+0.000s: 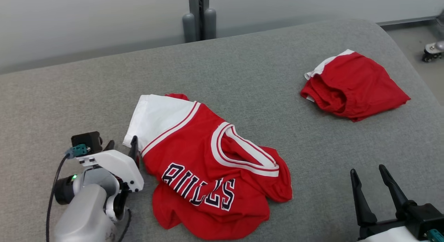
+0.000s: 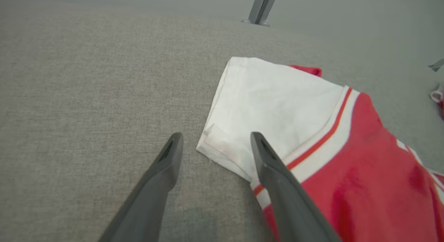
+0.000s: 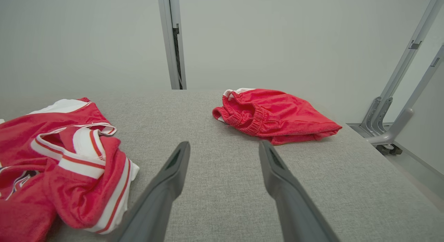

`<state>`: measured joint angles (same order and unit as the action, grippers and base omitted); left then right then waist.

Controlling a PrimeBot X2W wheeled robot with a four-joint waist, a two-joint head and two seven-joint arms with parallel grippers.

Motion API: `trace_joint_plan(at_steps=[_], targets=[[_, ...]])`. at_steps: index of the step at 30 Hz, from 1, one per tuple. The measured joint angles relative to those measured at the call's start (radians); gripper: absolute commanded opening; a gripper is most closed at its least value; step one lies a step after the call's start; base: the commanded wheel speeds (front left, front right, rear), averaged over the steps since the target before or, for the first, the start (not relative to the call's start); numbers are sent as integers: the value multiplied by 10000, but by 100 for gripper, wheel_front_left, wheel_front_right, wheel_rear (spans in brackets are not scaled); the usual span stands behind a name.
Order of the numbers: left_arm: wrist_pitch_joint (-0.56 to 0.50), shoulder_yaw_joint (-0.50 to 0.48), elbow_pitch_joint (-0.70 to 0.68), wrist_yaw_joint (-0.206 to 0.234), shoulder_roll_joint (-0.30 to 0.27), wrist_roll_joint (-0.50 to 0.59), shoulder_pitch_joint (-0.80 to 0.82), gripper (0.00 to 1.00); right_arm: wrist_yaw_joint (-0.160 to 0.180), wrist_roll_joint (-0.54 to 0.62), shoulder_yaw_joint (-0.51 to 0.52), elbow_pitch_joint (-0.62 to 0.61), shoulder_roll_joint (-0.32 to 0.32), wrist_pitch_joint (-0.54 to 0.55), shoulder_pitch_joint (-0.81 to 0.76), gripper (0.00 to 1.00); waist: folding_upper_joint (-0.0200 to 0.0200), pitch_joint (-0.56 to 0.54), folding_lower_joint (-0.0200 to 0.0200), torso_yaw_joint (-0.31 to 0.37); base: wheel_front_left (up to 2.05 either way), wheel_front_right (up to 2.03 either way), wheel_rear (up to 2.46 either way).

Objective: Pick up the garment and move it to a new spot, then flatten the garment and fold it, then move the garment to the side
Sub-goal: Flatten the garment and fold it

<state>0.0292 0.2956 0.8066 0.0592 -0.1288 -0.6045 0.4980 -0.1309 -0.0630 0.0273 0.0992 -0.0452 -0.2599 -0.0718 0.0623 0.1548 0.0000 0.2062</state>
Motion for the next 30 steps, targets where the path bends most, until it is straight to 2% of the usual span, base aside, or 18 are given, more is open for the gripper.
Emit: trace_joint_plan(at_steps=[3, 5, 6, 7, 8, 9, 10, 13, 18, 23, 30], targets=[[-119, -23, 725, -10, -198, 35, 326, 100, 0, -17, -27, 8, -2, 0, 44, 100, 0, 195, 0, 259, 0, 0, 0], [-217, 75, 1258, -305, -136, -27, 549, 100, 0, -40, -21, 6, -2, 0, 105, 100, 0, 377, 0, 391, 0, 0, 0], [-217, 75, 1258, -305, -136, -27, 549, 100, 0, -40, -21, 6, -2, 0, 105, 100, 0, 377, 0, 391, 0, 0, 0], [-244, 222, 1519, -604, -163, 52, 777, 100, 0, -40, -48, 6, -2, -2, 177, 100, 0, 464, 0, 427, 0, 0, 0], [-244, 222, 1519, -604, -163, 52, 777, 68, 0, -40, -48, 6, -2, -2, 177, 100, 0, 464, 0, 427, 0, 0, 0], [-242, 199, 1666, -677, -142, -2, 868, 23, 0, -40, -73, 13, 0, -2, 209, 100, 0, 494, 0, 433, 0, 0, 0], [-230, 188, 1793, -740, -109, -59, 918, 0, 0, -38, -88, 21, 0, 0, 230, 100, 0, 510, 0, 431, 0, 0, 0], [-111, 238, 2188, -930, -35, -67, 1087, 0, 0, -25, -121, 69, 0, 0, 296, 100, 0, 499, 0, 404, 0, 0, 0], [848, 173, 2433, -1081, 169, -138, 1169, 0, 0, -10, -58, 102, 0, 0, 310, 100, 0, 355, 0, 300, 0, 0, 0], [2059, -90, 2029, -779, 10, -86, 1886, 0, 0, -10, -12, 123, 0, 0, 132, 100, 0, 120, 0, 83, 0, 0, 0], [2309, -253, 917, -606, -299, 337, 2849, 0, 0, 21, -81, 130, 0, 0, 57, 100, -1, -154, 0, -231, 0, 0, 0]])
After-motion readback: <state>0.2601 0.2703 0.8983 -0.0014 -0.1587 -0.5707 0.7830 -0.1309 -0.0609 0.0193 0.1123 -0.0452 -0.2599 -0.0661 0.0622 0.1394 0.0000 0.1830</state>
